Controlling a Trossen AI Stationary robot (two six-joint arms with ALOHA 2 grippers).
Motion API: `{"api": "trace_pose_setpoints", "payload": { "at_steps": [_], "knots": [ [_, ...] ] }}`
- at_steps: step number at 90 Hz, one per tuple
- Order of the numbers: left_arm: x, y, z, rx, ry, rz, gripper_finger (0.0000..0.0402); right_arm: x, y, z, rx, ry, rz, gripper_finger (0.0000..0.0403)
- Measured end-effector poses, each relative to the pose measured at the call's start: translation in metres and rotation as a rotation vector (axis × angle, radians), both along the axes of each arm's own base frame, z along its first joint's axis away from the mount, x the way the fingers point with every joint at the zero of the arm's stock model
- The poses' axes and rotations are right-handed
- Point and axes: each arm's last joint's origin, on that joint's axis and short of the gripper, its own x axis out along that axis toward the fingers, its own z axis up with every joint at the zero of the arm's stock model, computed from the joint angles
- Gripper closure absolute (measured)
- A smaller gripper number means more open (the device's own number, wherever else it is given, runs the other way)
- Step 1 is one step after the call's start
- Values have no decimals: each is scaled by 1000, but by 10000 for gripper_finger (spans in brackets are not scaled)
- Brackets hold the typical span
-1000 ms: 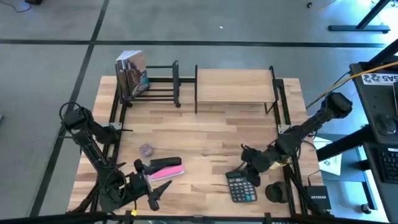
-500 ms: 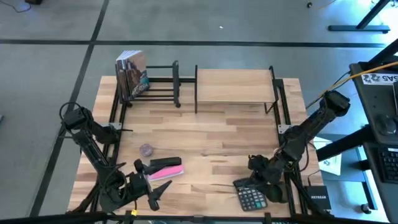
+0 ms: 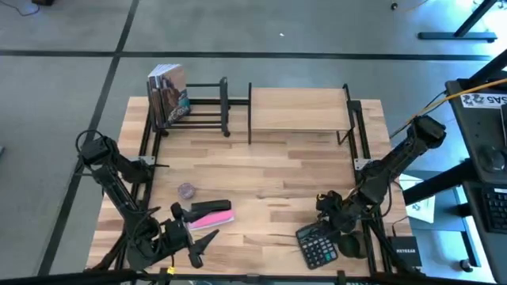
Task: Stock shelves
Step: Remove the calculator from under the rack, then remove the brown book from the book holder
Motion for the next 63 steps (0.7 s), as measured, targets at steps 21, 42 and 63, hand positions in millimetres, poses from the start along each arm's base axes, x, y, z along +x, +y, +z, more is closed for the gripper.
{"api": "trace_pose_setpoints", "payload": {
  "at_steps": [21, 42, 63],
  "knots": [
    [17, 14, -1, -33, -20, 63, 126, 17, 11, 65, -154, -225, 79, 208],
    [48, 62, 26, -9, -16, 218, 126, 27, 11, 105, -440, -461, 90, 208],
    [23, 152, 112, 54, 52, 447, 126, 27, 9, 73, -503, -429, 30, 208]
  ]
}}
